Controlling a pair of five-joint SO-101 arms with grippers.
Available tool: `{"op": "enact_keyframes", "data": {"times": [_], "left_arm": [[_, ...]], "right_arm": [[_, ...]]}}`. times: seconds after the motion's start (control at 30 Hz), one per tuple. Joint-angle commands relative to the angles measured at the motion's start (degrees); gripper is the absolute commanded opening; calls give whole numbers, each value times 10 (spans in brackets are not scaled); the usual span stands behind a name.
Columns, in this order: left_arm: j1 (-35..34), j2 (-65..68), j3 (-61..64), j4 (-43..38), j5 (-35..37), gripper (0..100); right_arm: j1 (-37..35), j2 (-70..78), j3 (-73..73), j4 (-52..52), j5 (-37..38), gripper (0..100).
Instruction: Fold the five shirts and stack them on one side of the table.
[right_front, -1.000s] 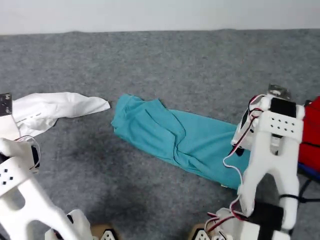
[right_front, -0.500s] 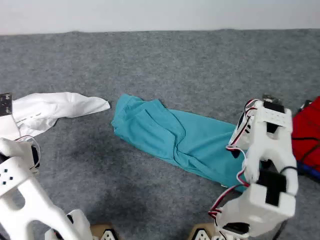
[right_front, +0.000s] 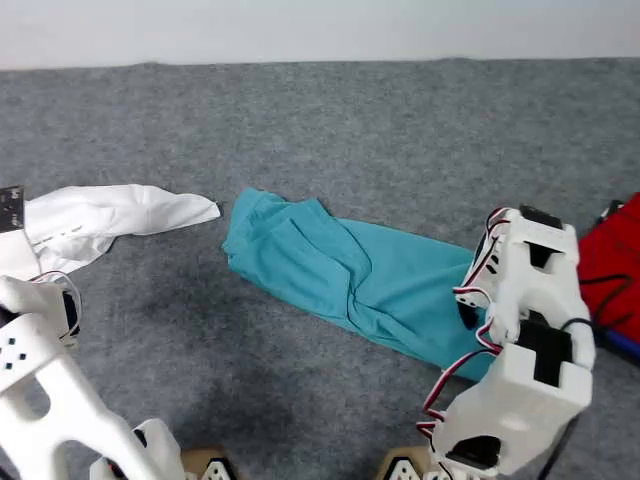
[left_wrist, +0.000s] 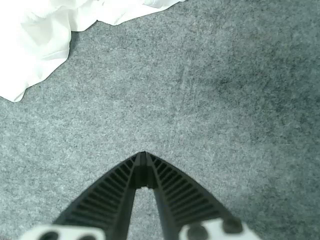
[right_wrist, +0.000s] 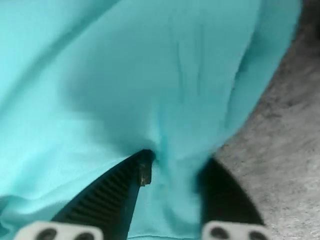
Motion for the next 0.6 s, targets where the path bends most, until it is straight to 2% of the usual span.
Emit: {"op": "enact_keyframes", "data": {"times": [0.0, 0.2, 0.3, 0.57], "left_arm": [[2, -4, -16, 7, -4, 3], [3, -3, -7, 4, -4, 3], [3, -4, 16, 4, -4, 3], [1, -4, 28, 5, -4, 3]], "right_arm": [[-4, 1, -6, 12, -3, 9], [-7, 0, -84, 109, -3, 9], [-32, 0, -150, 165, -3, 9], [-191, 1, -300, 234, -5, 9]]}}
